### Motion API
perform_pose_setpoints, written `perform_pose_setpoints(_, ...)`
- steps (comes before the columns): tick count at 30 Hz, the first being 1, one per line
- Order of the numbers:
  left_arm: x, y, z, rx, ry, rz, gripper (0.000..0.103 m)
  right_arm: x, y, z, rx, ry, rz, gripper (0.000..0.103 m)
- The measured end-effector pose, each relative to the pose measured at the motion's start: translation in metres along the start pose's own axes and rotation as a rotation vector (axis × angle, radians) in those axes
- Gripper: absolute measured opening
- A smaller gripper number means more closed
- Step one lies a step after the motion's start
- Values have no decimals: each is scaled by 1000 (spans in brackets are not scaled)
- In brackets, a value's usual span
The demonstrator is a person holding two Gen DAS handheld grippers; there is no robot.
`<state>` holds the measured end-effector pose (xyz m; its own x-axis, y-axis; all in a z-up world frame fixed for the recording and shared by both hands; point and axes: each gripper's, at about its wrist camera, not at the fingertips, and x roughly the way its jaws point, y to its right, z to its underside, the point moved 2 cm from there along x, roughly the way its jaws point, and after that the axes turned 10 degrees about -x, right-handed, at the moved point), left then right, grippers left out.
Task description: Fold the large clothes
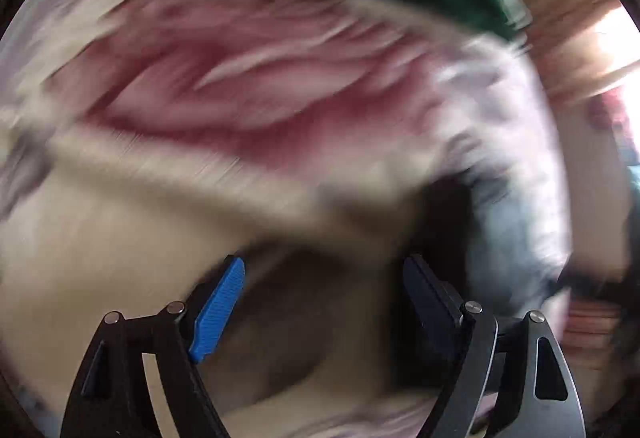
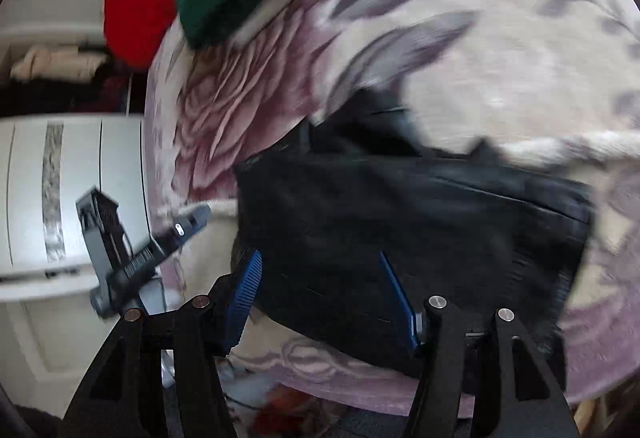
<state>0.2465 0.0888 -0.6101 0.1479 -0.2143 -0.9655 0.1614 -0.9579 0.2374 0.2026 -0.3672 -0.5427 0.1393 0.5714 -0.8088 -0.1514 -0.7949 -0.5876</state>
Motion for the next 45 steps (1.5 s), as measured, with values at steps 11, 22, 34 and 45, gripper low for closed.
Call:
perform_pose_setpoints(11,79,-48,61,42,46,-186,103,124,7,-46,-32,-210,344,64)
perform_pose_setpoints(22,40,-56,18,-174,-1,89,103,-42,102,12,247,-50,109,103)
perform_pose_setpoints(34,104,73,-41,208,-305,533,103,13,236,94,352,41,-310,103)
perform_pose_setpoints(45,80,91,-39,263,-265,601,51,44,223,66,389,89,-516,58)
